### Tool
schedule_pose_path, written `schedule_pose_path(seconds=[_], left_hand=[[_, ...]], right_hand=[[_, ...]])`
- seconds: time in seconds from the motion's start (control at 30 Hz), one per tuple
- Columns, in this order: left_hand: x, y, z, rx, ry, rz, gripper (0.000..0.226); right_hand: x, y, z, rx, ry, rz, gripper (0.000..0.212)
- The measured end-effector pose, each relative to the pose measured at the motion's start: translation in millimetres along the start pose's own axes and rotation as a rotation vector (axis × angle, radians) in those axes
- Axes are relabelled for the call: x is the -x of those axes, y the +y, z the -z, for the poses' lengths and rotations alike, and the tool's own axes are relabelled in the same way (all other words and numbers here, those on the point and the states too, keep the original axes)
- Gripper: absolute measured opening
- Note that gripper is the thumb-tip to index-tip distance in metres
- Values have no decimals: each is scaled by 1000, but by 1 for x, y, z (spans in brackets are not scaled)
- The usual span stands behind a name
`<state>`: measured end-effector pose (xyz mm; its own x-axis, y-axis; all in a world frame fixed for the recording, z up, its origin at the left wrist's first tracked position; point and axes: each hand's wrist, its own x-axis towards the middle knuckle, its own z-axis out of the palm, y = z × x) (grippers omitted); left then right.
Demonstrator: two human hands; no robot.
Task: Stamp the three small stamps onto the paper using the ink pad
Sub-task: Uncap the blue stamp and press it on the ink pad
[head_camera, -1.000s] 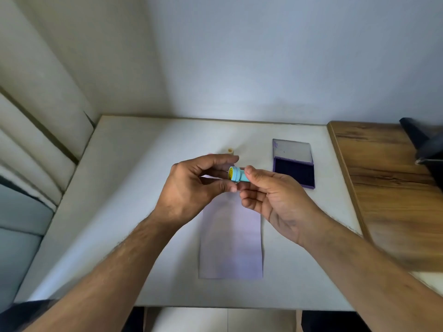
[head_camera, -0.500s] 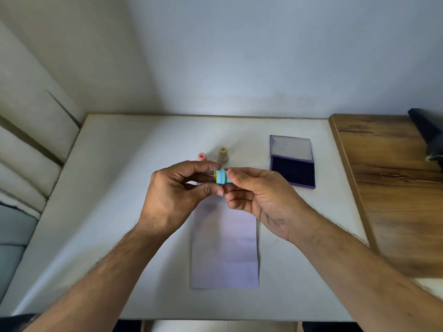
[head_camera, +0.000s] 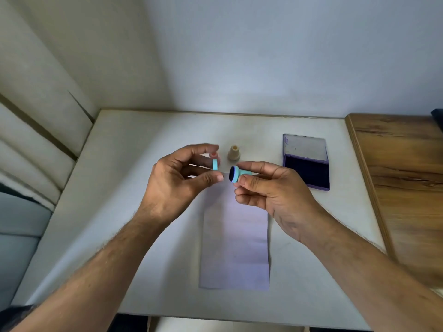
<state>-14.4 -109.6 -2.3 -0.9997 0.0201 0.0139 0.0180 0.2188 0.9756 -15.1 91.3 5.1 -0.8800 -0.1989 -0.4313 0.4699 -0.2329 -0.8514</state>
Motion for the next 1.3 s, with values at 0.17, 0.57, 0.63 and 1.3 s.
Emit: schedule_pose_path(seconds=[0.17, 0.57, 0.63, 1.3], left_hand=[[-3, -10, 0, -55, 170, 105, 30], [1, -23, 1, -706, 249, 214, 32], [5, -24, 1, -902, 232, 120, 41], [1, -27, 4, -789, 159, 247, 37]], right_hand=[[-2, 1, 0, -4, 46, -9, 18], [-2, 2, 1, -27, 112, -11, 14], [-3, 2, 1, -24, 116, -12, 14], [-3, 4, 3, -139, 75, -38, 26]])
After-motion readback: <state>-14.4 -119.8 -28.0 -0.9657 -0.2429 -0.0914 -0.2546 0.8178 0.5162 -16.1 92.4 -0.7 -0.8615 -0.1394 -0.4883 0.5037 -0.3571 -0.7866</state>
